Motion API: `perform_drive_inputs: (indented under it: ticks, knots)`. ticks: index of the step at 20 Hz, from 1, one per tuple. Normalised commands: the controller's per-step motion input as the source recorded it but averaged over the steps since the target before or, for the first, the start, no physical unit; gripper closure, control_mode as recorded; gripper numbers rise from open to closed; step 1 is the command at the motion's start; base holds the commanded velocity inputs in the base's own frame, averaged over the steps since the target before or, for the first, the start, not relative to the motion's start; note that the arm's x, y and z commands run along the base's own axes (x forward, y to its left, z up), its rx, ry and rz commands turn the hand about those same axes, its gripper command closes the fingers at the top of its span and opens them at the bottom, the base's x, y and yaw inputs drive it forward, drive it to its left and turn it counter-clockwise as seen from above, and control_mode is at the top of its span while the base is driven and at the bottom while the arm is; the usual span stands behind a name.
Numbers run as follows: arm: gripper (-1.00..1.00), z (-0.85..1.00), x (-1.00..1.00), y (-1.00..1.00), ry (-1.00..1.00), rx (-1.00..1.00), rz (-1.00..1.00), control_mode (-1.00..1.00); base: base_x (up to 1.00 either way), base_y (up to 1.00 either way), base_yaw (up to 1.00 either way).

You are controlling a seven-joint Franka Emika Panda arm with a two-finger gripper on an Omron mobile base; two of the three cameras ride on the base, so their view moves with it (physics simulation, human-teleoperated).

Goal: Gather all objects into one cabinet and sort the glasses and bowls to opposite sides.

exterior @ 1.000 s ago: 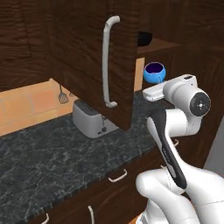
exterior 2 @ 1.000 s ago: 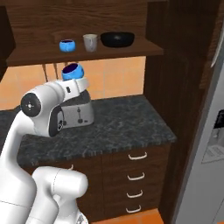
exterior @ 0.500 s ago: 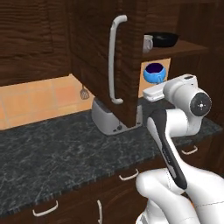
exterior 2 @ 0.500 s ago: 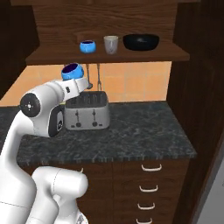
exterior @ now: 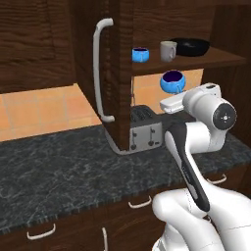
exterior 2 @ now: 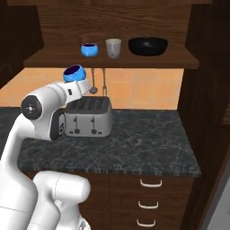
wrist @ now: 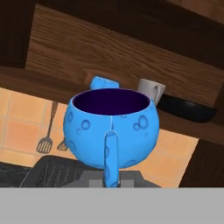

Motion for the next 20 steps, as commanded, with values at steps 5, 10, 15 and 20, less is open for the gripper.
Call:
perform_drive_inputs:
  ticks: [5,10,15,20]
  knots:
    - [1.00,0.00,0.00,0.00,0.00,0.00,0.00,1.00,0.38,0.00,0.22]
    - [1.00,0.00,0.00,0.00,0.00,0.00,0.00,1.00,0.43,-0.06,0.19]
    - [1.00,0.00,0.00,0.00,0.00,0.00,0.00,1.00,0.37,-0.07,0.19]
    - [1.00,0.00,0.00,0.00,0.00,0.00,0.00,1.00,0.46,-0.15,0.17]
